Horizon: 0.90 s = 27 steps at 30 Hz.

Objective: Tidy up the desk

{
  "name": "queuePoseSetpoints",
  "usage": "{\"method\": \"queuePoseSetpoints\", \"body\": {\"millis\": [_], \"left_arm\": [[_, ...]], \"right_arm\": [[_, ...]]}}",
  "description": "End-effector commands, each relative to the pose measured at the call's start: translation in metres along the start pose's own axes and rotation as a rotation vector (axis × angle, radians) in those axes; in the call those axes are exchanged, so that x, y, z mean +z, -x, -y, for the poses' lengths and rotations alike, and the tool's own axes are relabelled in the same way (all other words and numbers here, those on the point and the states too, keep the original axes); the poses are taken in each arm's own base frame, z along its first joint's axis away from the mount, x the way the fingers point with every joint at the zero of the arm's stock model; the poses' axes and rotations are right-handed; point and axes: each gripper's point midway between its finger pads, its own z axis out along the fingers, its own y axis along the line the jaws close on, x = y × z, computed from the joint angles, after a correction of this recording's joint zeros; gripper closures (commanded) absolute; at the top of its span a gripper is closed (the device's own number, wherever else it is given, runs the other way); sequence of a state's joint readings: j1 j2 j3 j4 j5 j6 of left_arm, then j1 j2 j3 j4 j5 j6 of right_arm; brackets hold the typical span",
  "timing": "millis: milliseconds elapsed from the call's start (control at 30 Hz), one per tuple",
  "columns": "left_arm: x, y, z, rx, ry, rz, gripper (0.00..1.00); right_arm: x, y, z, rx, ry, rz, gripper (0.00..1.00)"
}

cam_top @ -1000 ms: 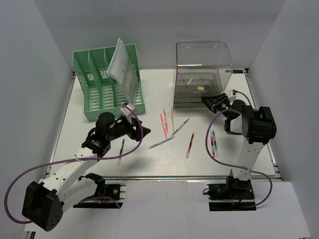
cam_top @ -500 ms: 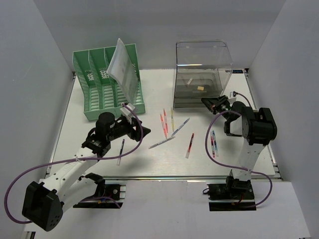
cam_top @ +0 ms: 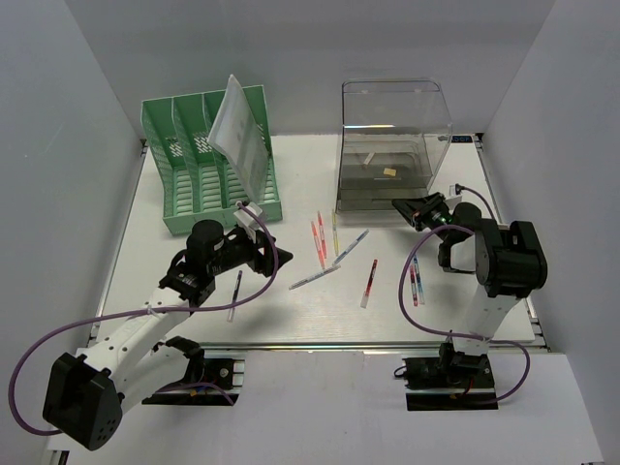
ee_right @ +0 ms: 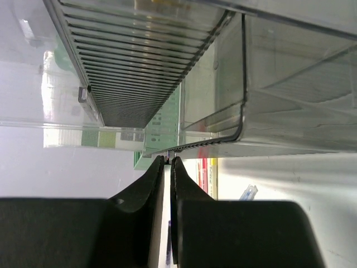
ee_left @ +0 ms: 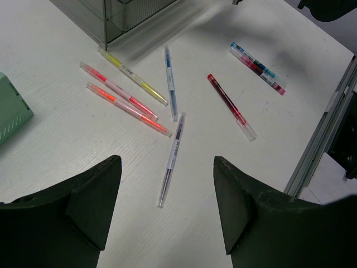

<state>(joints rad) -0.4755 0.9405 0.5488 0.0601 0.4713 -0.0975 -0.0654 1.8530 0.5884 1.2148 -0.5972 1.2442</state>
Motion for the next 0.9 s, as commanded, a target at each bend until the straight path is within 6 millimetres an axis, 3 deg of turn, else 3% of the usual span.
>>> {"method": "queuePoseSetpoints", "body": {"millis": [0,133,400,667,867], "left_arm": [[-0.002,0.004,0.005,0.010,-0.018,0.020,0.24],[-0.002,0.004,0.006,0.011,-0.020,0.018,0.24],[-0.003,0.005,0.006,0.012,-0.020,0.022,0.23],[-0.003,0.006,0.006,0.012,-0.019,0.024,0.23],[-0.004,0.007,0.006,0.014,-0.018,0.027,0.23]], "right_arm": [[-0.006,0.014,-0.047,-0.158,0.138,0.048,0.95],[-0.009,0.009,-0.041,-0.156,0.120,0.031,0.94],[-0.017,0.000,-0.038,-0.163,0.104,0.008,0.83],[-0.022,-0.004,-0.037,-0.182,0.088,-0.005,0.56],[-0.034,-0.016,-0.026,-0.189,0.058,-0.054,0.53]]}}
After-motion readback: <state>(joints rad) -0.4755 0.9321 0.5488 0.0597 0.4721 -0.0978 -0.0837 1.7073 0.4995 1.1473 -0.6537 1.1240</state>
